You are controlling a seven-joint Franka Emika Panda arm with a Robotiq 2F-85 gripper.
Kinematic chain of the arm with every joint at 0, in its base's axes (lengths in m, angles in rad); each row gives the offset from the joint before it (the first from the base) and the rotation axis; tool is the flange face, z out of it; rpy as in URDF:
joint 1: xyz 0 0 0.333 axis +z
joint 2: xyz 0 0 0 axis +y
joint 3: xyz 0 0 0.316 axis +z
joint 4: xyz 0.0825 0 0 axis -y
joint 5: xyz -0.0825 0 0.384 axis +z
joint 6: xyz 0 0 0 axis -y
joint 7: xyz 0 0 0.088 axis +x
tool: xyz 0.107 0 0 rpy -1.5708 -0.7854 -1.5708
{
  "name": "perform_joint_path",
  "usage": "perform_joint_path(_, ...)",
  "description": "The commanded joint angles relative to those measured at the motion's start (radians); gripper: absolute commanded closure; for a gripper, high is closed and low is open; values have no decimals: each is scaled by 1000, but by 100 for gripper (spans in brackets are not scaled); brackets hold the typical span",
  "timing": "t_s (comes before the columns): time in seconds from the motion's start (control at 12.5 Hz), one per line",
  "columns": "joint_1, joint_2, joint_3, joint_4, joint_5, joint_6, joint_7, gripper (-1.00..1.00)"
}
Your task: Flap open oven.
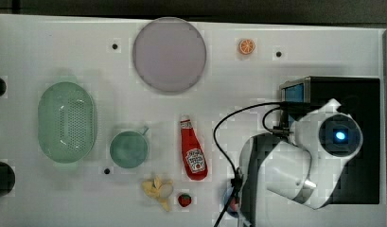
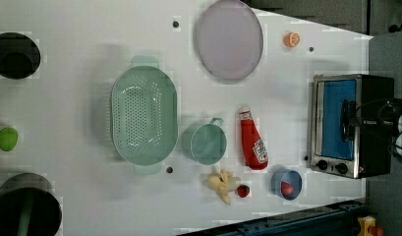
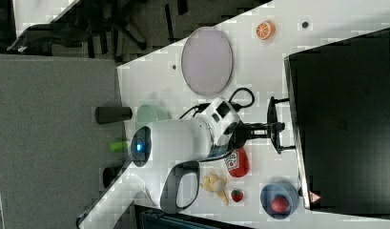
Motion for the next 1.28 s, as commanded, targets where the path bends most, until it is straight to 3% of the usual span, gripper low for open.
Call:
perform_joint_path(0.08, 63, 6, 76, -62, -121, 5, 130, 65)
perform_joint_path(0.48, 103, 56, 147, -78, -435, 3, 488, 65)
perform_joint_path(0.88, 155, 166, 201, -73, -664, -14, 843, 65)
perform_joint_path(1.28, 247, 280, 221, -42, -857, -113, 1176, 65)
